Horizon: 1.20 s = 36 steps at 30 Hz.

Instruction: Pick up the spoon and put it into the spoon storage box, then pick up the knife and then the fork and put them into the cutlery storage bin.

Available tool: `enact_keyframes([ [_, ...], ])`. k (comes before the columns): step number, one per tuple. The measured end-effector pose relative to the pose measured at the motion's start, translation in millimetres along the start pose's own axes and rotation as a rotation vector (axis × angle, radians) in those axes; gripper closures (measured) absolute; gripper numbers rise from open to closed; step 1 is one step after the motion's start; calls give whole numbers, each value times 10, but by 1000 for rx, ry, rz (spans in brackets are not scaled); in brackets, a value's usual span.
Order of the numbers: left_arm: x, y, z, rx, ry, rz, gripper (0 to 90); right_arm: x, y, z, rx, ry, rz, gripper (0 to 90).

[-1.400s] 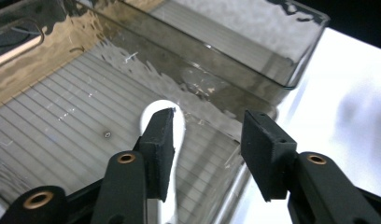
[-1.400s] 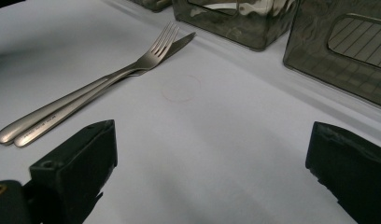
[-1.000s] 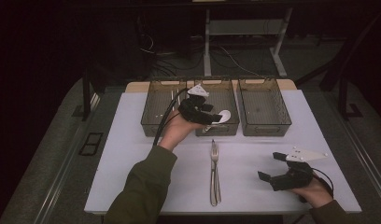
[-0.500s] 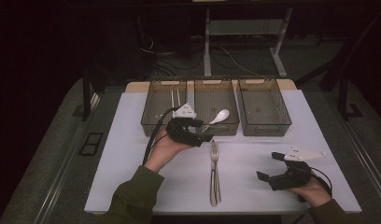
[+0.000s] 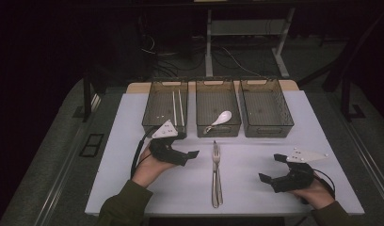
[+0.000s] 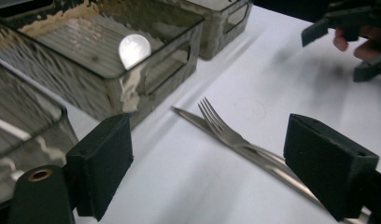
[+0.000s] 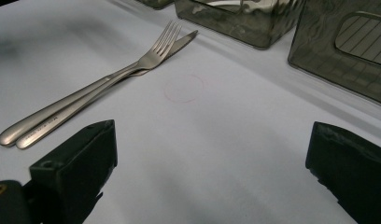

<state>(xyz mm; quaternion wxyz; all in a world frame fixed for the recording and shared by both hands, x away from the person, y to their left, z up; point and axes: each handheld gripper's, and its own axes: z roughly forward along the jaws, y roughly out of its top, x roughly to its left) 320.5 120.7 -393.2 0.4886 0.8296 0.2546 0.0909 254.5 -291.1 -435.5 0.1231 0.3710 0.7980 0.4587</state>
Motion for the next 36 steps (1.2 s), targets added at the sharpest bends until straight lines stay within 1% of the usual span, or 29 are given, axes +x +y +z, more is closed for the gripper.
enact_keyframes([
  [2,-1,-73,-36,4,8,6,113,2,-1,2,2,-1,3,19],
  [3,-4,-109,-49,2,12,-3,95,2,0,2,2,-2,5,19],
  [4,-3,-144,-66,0,14,-4,80,2,0,1,1,-4,6,19],
  [6,-10,-218,-91,0,28,-2,39,0,0,-1,-15,1,9,19],
  [7,-13,-240,-97,1,36,0,16,0,3,-3,-16,2,15,19],
  [8,-18,-271,-110,-8,47,0,8,1,7,-2,-14,1,20,19],
  [11,-10,-355,-162,-20,42,-11,0,2,31,-1,2,1,10,19],
  [13,-9,-405,-190,-21,43,-11,0,8,60,-4,7,11,18,19],
  [16,-22,-483,-230,-12,49,-24,0,32,113,2,19,29,13,19],
  [17,-32,-517,-251,-13,42,-33,0,43,129,13,29,34,12,22],
  [18,-38,-537,-259,-12,40,-32,0,50,150,28,42,44,5,83],
  [19,-47,-561,-273,3,45,-23,0,57,161,30,43,49,10,137],
  [20,-55,-583,-282,10,54,-16,0,63,172,38,36,62,16,148],
  [21,-67,-613,-294,11,56,-21,0,73,186,55,39,69,22,169],
  [22,-78,-634,-304,13,56,-23,0,96,204,80,57,71,19,195],
  [24,-108,-667,-312,11,53,-30,0,144,228,121,78,81,-7,245],
  [27,-127,-694,-321,8,46,-45,0,234,274,198,98,111,-13,319],
  [28,-131,-697,-318,14,47,-42,0,257,289,218,104,117,-15,341],
  [29,-133,-697,-310,12,46,-39,0,288,311,255,110,133,-28,387],
  [30,-138,-696,-304,14,43,-39,0,310,329,280,114,146,-39,409],
  [31,-138,-696,-302,17,44,-35,0,338,345,303,120,151,-37,431],
  [32,-136,-697,-301,18,45,-33,0,354,357,322,122,158,-43,472],
  [33,-132,-699,-304,16,42,-35,0,381,375,347,133,177,-51,503],
  [34,-124,-702,-308,17,41,-34,0,409,389,372,136,180,-57,536],
  [36,-114,-710,-309,18,37,-40,0,446,421,429,149,218,-59,618],
])
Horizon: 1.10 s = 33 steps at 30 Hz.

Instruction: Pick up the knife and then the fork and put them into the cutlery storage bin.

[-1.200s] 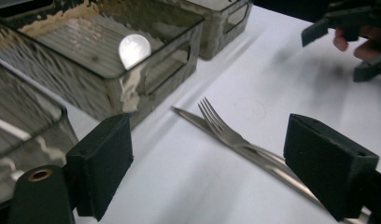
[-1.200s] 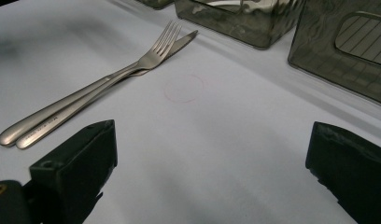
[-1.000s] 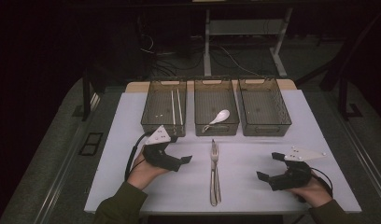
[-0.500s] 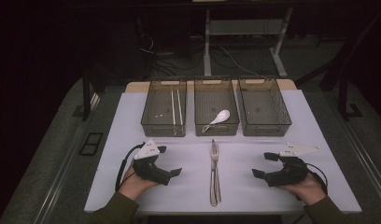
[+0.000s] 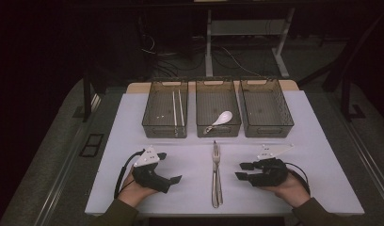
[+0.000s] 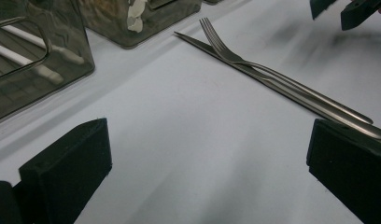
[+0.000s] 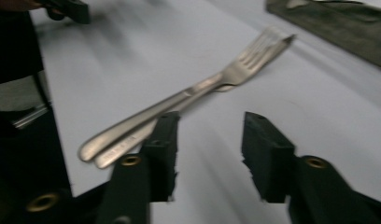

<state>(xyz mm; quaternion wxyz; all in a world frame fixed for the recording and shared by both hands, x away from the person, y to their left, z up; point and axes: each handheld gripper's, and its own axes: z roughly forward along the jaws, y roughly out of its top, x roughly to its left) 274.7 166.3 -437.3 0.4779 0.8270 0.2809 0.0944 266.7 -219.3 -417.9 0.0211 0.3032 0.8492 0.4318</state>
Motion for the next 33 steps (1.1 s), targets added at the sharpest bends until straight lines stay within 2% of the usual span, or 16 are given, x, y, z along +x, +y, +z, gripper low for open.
enact_keyframes([
  [5,-4,1,12,-2,-6,7,0,72,94,137,16,50,-20,806],
  [8,-4,3,16,2,-12,9,0,119,135,216,33,70,-43,882],
  [13,-4,-1,21,6,-16,10,0,200,178,352,66,102,-75,893],
  [21,-8,3,21,2,-18,10,0,335,200,546,117,124,-114,895],
  [33,-16,7,28,4,-28,7,0,390,165,677,182,96,-137,895],
])
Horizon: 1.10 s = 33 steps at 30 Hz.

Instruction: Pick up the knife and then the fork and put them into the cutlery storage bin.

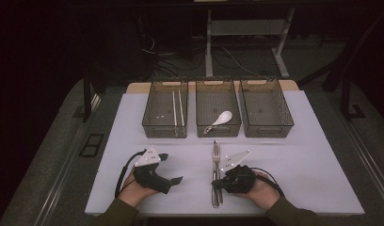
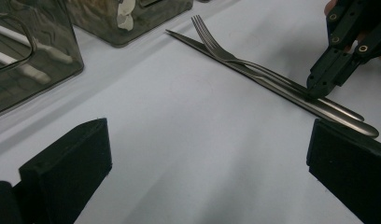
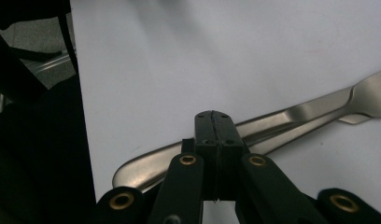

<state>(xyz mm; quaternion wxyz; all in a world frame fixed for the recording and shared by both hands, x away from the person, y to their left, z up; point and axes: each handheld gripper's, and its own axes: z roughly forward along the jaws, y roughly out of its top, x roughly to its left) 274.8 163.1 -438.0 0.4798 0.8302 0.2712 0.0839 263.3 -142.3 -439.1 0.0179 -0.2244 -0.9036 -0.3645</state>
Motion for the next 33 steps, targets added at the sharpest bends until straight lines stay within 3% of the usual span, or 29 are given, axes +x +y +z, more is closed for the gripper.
enact_keyframes([
  [10,-2,3,-4,1,-3,1,0,0,-15,9,23,-19,1,896],
  [20,-2,2,-2,0,-6,0,0,17,-40,-8,37,-5,9,896],
  [25,-10,3,0,-3,-7,-2,0,24,-44,-9,61,-3,-27,896],
  [28,-8,3,3,-3,-8,-2,0,39,-41,-2,54,-11,-9,896],
  [29,-9,3,2,-2,-8,-2,0,26,-41,2,64,-10,-27,896],
  [33,-10,4,-1,-4,-8,-2,0,42,-52,-12,81,-18,-27,897],
])
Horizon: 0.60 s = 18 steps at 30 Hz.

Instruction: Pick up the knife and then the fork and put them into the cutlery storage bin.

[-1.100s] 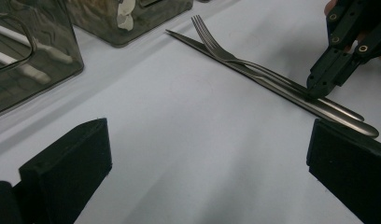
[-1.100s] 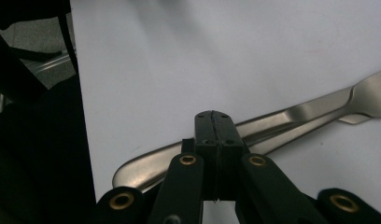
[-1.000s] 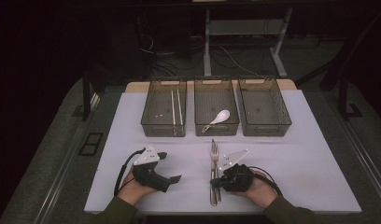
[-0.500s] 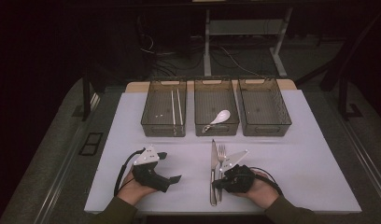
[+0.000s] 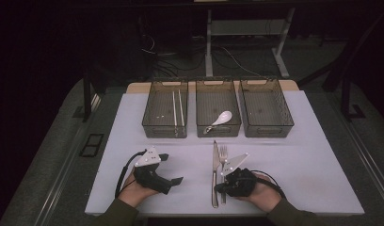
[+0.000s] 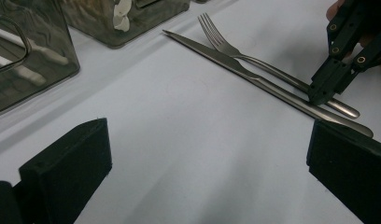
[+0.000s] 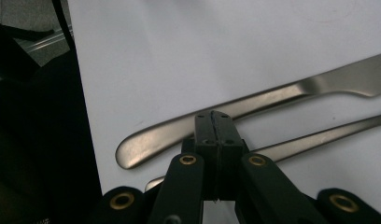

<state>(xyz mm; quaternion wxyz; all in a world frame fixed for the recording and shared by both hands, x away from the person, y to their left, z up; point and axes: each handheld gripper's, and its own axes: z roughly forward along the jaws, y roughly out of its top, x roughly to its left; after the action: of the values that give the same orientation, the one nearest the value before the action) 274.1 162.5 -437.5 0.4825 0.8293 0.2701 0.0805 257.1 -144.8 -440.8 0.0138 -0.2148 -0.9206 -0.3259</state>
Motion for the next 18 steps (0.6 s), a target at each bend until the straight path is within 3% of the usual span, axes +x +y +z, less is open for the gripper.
enact_keyframes([
  [5,2,-2,5,2,-2,0,0,-35,-81,-79,8,-7,13,897],
  [18,3,-2,8,2,-2,0,0,-144,-280,-303,40,-76,84,897],
])
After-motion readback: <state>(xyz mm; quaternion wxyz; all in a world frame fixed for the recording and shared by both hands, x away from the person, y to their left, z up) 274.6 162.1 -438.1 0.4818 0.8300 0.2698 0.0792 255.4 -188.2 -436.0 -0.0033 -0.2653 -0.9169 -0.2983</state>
